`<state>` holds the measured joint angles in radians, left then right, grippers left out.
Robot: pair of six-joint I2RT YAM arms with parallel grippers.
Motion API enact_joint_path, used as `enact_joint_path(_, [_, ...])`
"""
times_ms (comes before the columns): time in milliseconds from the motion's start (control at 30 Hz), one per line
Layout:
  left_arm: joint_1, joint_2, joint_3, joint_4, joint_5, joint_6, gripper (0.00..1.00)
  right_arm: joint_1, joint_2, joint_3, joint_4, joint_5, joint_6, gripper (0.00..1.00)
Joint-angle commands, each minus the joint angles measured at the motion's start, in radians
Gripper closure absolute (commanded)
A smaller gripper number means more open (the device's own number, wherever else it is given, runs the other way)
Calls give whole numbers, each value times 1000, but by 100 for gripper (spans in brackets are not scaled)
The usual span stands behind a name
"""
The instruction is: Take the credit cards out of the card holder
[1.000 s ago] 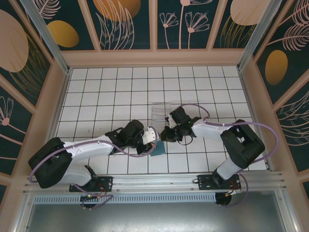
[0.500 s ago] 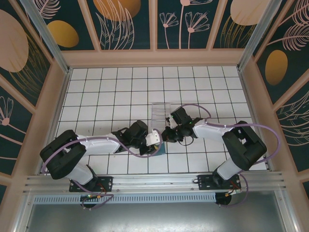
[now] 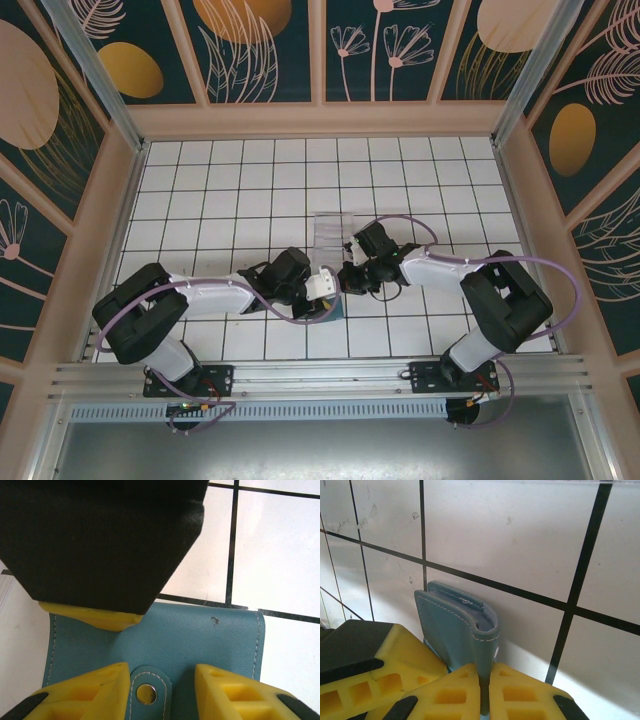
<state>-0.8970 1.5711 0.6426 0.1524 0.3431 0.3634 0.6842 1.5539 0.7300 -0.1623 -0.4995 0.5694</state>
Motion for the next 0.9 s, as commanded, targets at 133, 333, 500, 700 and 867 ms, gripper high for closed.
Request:
enact_joint_path(133, [-2,17,6,-29,-2,16,62,-2,-28,-4,-28,-24,-37,91])
enact_joint_path(333, [-1,4,-4,-16,-9,-4,53,-2,-30,2,-35,-22,-40,92])
enact_joint_path(500, [4,19,3,-28,15,-21,55,-2,-39,6,-50,-14,-47,92])
enact_joint_path(700, [3,47,14,-50,52,-26,61,-6,-51,5,-68,-5,-55,93])
enact_joint_path(867, [4,60,30,-65,49,-26,68,-6,-54,6,-65,-7,-52,93])
